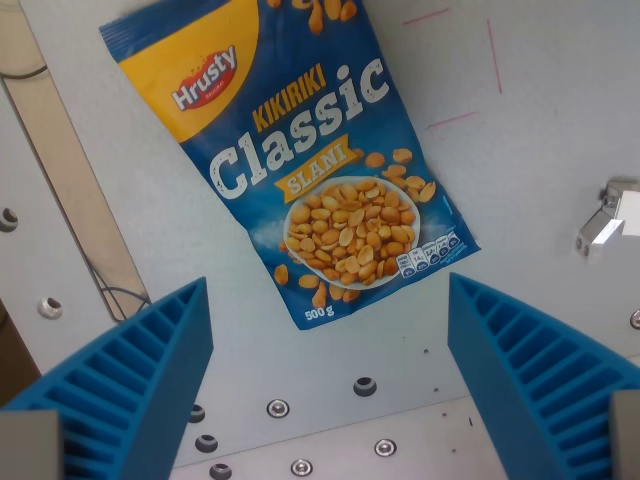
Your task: Move in base negative x
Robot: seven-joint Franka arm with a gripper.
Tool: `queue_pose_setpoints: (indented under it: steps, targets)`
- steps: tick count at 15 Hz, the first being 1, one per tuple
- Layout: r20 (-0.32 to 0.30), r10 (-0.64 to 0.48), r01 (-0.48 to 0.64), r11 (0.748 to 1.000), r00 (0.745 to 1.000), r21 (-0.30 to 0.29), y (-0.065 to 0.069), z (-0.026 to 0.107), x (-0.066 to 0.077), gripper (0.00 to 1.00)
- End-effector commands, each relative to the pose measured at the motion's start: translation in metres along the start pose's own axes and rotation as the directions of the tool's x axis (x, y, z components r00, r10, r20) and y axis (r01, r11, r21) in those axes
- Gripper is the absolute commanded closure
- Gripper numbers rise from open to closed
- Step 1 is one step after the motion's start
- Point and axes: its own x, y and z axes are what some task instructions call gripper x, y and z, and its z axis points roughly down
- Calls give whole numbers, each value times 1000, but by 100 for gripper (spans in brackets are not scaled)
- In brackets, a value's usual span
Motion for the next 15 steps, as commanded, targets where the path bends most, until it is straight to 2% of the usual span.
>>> queue_pose_setpoints:
  steps: [1,15]
  targets:
    - [-3,0,0,1000,1000,1,3,-2,-5,0]
    - [-3,0,0,1000,1000,1,36,5,-75,0]
